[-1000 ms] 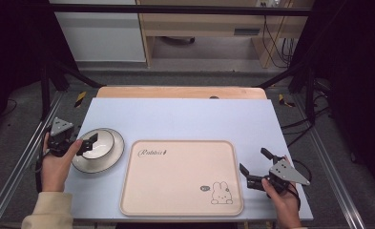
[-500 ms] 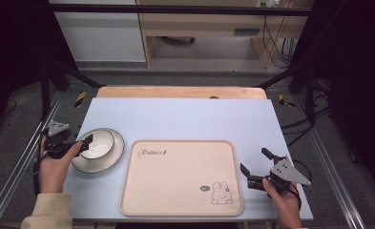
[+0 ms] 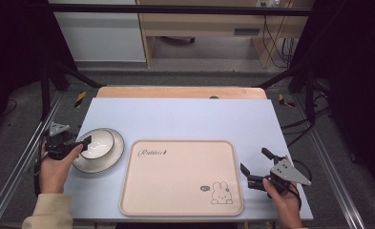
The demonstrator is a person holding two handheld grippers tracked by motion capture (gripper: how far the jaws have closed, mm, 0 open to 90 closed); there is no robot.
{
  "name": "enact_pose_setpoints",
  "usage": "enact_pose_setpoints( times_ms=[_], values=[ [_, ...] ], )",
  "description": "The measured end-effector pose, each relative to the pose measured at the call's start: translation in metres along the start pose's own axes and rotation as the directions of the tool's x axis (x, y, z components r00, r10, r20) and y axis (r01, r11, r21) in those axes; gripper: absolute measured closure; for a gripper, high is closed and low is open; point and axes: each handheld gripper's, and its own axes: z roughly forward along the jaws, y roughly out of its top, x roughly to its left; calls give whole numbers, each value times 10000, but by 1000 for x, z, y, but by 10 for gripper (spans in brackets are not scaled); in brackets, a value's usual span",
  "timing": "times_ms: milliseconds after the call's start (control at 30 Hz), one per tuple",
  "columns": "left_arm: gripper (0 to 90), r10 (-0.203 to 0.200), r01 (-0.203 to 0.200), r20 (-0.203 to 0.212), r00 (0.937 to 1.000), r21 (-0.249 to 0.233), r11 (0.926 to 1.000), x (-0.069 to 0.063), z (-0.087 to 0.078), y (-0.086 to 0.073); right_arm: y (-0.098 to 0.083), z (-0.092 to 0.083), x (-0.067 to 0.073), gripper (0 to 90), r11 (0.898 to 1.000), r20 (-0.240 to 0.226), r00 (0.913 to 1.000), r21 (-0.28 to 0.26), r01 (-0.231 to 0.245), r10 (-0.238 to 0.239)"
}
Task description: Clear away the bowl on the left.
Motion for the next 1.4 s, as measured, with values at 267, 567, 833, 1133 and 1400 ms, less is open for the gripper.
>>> enact_pose_setpoints(
  times_ms=[267, 567, 833, 1133, 1400],
  values=[
    [442, -315, 310, 83, 9995, 546, 9980, 2, 5, -6, 0, 0, 0, 45, 10000, -20, 10000, 34, 5, -4],
    [563, -830, 797, 269, 9962, 1071, 9911, 5, 13, -15, 0, 1, 1, 46, 10000, -55, 10000, 45, 18, -18],
    [632, -1062, 1007, 357, 9937, 1317, 9862, 6, 18, -18, -1, 2, 2, 45, 10000, -100, 9999, 77, 10, -10],
    [744, -1213, 1143, 479, 9915, 1286, 9851, 5, 22, -21, -1, 2, 2, 45, 9999, -118, 9999, 124, 0, 1],
    [815, -1183, 1111, 550, 9915, 1201, 9865, 3, 20, -22, -2, 2, 2, 45, 9999, -142, 9999, 136, 7, -5]
  ],
)
